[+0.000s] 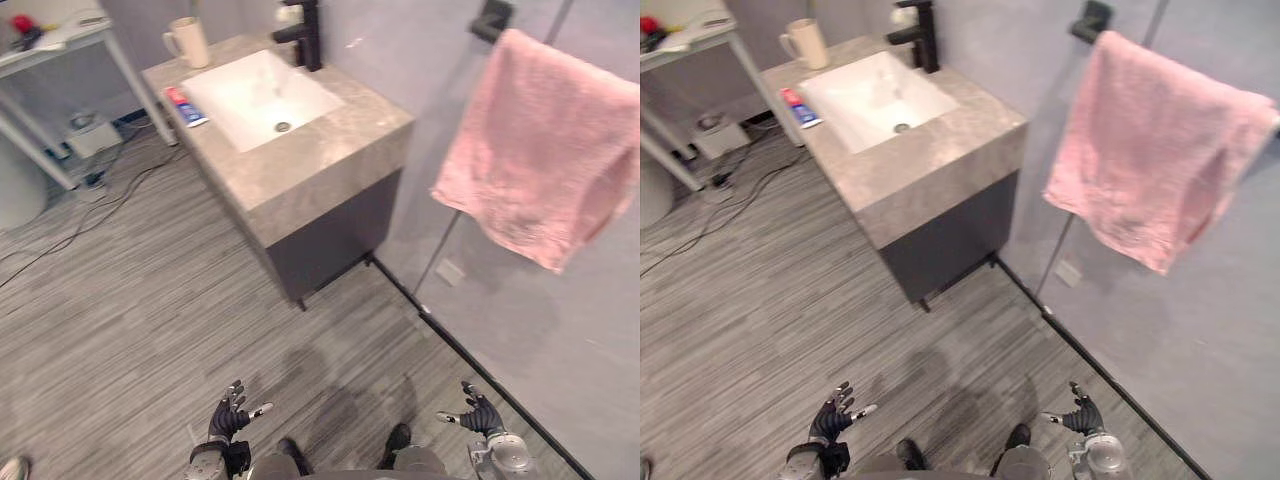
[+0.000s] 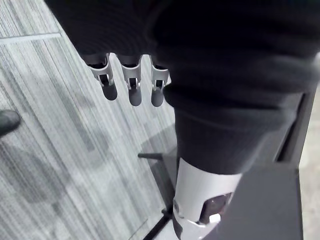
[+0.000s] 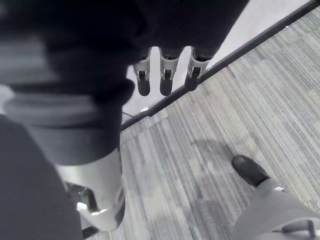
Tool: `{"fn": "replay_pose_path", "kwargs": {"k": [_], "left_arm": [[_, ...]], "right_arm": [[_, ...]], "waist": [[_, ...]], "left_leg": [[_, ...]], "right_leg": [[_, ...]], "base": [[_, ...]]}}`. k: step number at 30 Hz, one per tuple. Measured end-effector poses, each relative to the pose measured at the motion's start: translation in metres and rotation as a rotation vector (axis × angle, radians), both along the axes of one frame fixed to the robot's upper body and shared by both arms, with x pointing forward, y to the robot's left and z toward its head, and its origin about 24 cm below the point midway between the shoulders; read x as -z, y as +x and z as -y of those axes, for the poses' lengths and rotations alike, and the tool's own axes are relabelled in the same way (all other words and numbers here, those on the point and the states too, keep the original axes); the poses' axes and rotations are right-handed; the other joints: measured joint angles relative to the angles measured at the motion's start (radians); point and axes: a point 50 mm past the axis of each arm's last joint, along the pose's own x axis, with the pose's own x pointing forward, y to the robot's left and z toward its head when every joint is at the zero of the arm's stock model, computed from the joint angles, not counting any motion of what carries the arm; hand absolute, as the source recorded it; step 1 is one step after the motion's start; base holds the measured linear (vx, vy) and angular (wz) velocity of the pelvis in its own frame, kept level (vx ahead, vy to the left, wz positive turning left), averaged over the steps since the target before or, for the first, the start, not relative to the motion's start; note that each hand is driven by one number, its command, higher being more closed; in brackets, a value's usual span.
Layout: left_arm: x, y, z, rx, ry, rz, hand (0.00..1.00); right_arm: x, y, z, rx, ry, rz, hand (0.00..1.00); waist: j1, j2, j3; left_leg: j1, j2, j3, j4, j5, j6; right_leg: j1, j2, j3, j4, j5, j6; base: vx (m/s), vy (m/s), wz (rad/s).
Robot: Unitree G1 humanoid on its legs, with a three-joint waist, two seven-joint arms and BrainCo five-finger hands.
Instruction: Organize washtable
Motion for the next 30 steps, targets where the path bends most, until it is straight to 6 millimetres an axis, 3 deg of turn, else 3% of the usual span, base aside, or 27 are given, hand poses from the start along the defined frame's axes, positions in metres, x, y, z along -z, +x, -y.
{"fn": "replay_pose_path", "kwargs": {"k": [2, 3, 5, 7, 8, 9, 10, 11, 12, 13, 14, 15, 17, 19, 21, 23, 24, 25, 27, 28, 29, 30], "left_arm": [[-0.002, 0.001, -0.011, 0.01, 0.033, -0.002, 0.0], [-0.003, 0.001, -0.013, 0.012, 0.04, -0.001, 0.0], [-0.004, 0.002, -0.017, 0.019, 0.058, -0.001, 0.0], [-0.003, -0.002, -0.018, 0.021, 0.065, -0.014, 0.0], [-0.002, -0.005, -0.018, 0.023, 0.066, -0.023, 0.0], [-0.001, -0.008, -0.019, 0.027, 0.07, -0.03, 0.0], [-0.001, -0.009, -0.02, 0.027, 0.074, -0.032, 0.0], [-0.003, -0.008, -0.025, 0.039, 0.093, -0.032, 0.0], [-0.004, -0.007, -0.027, 0.051, 0.106, -0.031, 0.0], [-0.005, -0.006, -0.028, 0.052, 0.11, -0.028, 0.0], [-0.004, -0.009, -0.03, 0.041, 0.113, -0.04, 0.0], [-0.002, -0.012, -0.031, 0.044, 0.113, -0.056, 0.0], [-0.004, -0.005, -0.028, 0.063, 0.112, -0.047, 0.0], [-0.004, 0.001, -0.026, 0.074, 0.11, -0.04, 0.0], [-0.002, 0.002, -0.026, 0.074, 0.107, -0.049, 0.0], [-0.001, -0.001, -0.026, 0.073, 0.111, -0.058, 0.0], [0.001, -0.003, -0.025, 0.066, 0.106, -0.063, 0.0], [0.002, -0.005, -0.022, 0.062, 0.095, -0.069, 0.0], [0.003, -0.003, -0.012, 0.043, 0.058, -0.054, 0.0], [0.006, -0.011, -0.007, 0.016, 0.034, -0.065, 0.0], [0.005, -0.014, -0.011, 0.008, 0.041, -0.062, 0.0], [0.007, -0.016, -0.005, 0.001, 0.023, -0.068, 0.0]], "right_arm": [[0.006, 0.0, -0.02, 0.007, 0.059, -0.002, 0.0], [0.006, 0.001, -0.023, 0.006, 0.066, 0.001, 0.0], [0.006, 0.004, -0.024, 0.011, 0.074, 0.012, 0.0], [0.004, 0.008, -0.023, 0.02, 0.081, 0.026, 0.0], [0.003, 0.01, -0.022, 0.029, 0.088, 0.034, 0.0], [0.002, 0.012, -0.022, 0.039, 0.098, 0.044, 0.0], [0.002, 0.012, -0.024, 0.045, 0.109, 0.048, 0.0], [0.005, 0.004, -0.025, 0.067, 0.129, 0.031, 0.0], [0.007, -0.001, -0.026, 0.078, 0.136, 0.018, 0.0], [0.008, -0.002, -0.027, 0.075, 0.137, 0.013, 0.0], [0.007, 0.002, -0.03, 0.059, 0.141, 0.02, 0.0], [0.005, 0.008, -0.033, 0.051, 0.151, 0.038, 0.0], [0.004, 0.008, -0.034, 0.063, 0.166, 0.056, 0.0], [0.003, 0.005, -0.032, 0.081, 0.175, 0.064, 0.0], [0.005, -0.006, -0.03, 0.1, 0.172, 0.047, 0.0], [0.007, -0.022, -0.026, 0.129, 0.171, 0.022, 0.0], [0.007, -0.024, -0.025, 0.135, 0.168, 0.017, 0.0], [0.005, -0.019, -0.023, 0.146, 0.165, 0.036, 0.0], [-0.002, -0.014, -0.019, 0.138, 0.154, 0.078, 0.0], [-0.004, -0.016, -0.019, 0.139, 0.152, 0.091, 0.0], [-0.005, -0.017, -0.023, 0.139, 0.16, 0.099, 0.0], [-0.007, -0.014, -0.023, 0.142, 0.162, 0.115, 0.0]], "waist": [[0.004, -0.045, -0.016], [0.006, -0.048, -0.015], [0.029, -0.031, -0.004], [0.045, -0.009, 0.001], [0.043, -0.009, 0.009], [0.039, -0.006, 0.018], [0.03, -0.022, 0.028], [0.017, -0.051, 0.044], [0.016, -0.072, 0.051], [0.02, -0.072, 0.065], [0.026, -0.077, 0.081], [0.024, -0.058, 0.096], [0.012, -0.049, 0.105], [-0.009, -0.054, 0.105], [-0.032, -0.064, 0.102], [-0.053, -0.056, 0.071], [-0.054, -0.044, 0.065], [-0.054, -0.02, 0.067], [-0.061, -0.007, 0.078], [-0.055, 0.016, 0.066], [-0.053, 0.003, 0.058], [-0.049, 0.039, 0.056]], "left_leg": [[-0.044, -0.067, -0.054, 0.033, -0.025, 0.043], [-0.063, -0.07, -0.064, 0.07, -0.047, 0.051], [-0.144, -0.047, -0.108, 0.268, -0.162, 0.076], [-0.197, -0.035, -0.136, 0.361, -0.23, 0.09], [-0.216, -0.041, -0.152, 0.397, -0.269, 0.089], [-0.217, -0.066, -0.172, 0.412, -0.291, 0.108], [-0.213, -0.098, -0.198, 0.412, -0.301, 0.124], [-0.184, -0.164, -0.262, 0.41, -0.315, 0.15], [-0.173, -0.199, -0.291, 0.411, -0.326, 0.168], [-0.163, -0.208, -0.304, 0.414, -0.334, 0.184], [-0.143, -0.206, -0.321, 0.413, -0.337, 0.198], [-0.122, -0.201, -0.343, 0.392, -0.337, 0.199], [-0.047, -0.208, -0.393, 0.298, -0.325, 0.191], [0.017, -0.228, -0.439, 0.236, -0.314, 0.171], [0.081, -0.256, -0.484, 0.172, -0.309, 0.154], [0.14, -0.261, -0.532, 0.155, -0.341, 0.102], [0.14, -0.248, -0.533, 0.17, -0.344, 0.094], [0.135, -0.229, -0.515, 0.214, -0.319, 0.05], [0.131, -0.218, -0.465, 0.344, -0.234, -0.006], [0.11, -0.157, -0.415, 0.516, -0.217, -0.004], [0.094, -0.145, -0.386, 0.618, -0.206, -0.001], [0.055, -0.058, -0.351, 0.765, -0.223, 0.02]], "right_leg": [[0.016, -0.065, -0.044, -0.016, 0.033, 0.032], [0.019, -0.075, -0.049, -0.016, 0.039, 0.04], [0.044, -0.092, -0.07, -0.012, 0.047, 0.051], [0.039, -0.105, -0.065, 0.029, 0.024, 0.065], [0.016, -0.125, -0.02, 0.097, -0.042, 0.062], [-0.036, -0.144, 0.11, 0.209, -0.144, -0.027], [-0.079, -0.131, 0.248, 0.282, -0.247, -0.103], [-0.094, -0.103, 0.444, 0.37, -0.37, -0.167], [-0.095, -0.1, 0.511, 0.431, -0.401, -0.212], [-0.111, -0.094, 0.539, 0.495, -0.417, -0.189], [-0.148, -0.056, 0.558, 0.586, -0.451, -0.142], [-0.186, 0.001, 0.557, 0.627, -0.467, -0.115], [-0.264, 0.118, 0.532, 0.573, -0.451, -0.075], [-0.309, 0.177, 0.545, 0.465, -0.406, -0.05], [-0.33, 0.201, 0.594, 0.378, -0.303, -0.059], [-0.335, 0.221, 0.635, 0.409, -0.191, -0.103], [-0.323, 0.223, 0.624, 0.422, -0.2, -0.102], [-0.305, 0.223, 0.602, 0.439, -0.209, -0.117], [-0.309, 0.214, 0.569, 0.551, -0.233, -0.136], [-0.242, 0.257, 0.57, 0.428, -0.245, -0.123], [-0.205, 0.255, 0.561, 0.363, -0.231, -0.168], [-0.166, 0.296, 0.567, 0.387, -0.266, -0.186]], "base": [[0.01, 0.334, 0.74], [0.02, 0.298, 0.59], [-0.01, 0.298, 0.4], [-0.05, 0.251, 0.26], [-0.08, 0.35, 0.52], [-0.05, 0.288, 0.78], [0.07, 0.245, 1.43], [0.12, 0.145, 1.57], [0.21, 0.114, 1.38], [0.17, 0.04, 0.65], [0.2, 0.042, 0.34], [0.22, 0.065, 0.4], [0.29, 0.08, 0.65], [0.37, 0.03, 0.87], [0.44, -0.008, 0.98], [0.56, -0.073, 0.88], [0.75, -0.111, 0.48], [0.64, -0.091, 0.24], [0.57, -0.149, 0.11], [0.32, -0.188, -0.09], [0.17, -0.22, -0.37], [0.21, -0.076, -0.42]]}}
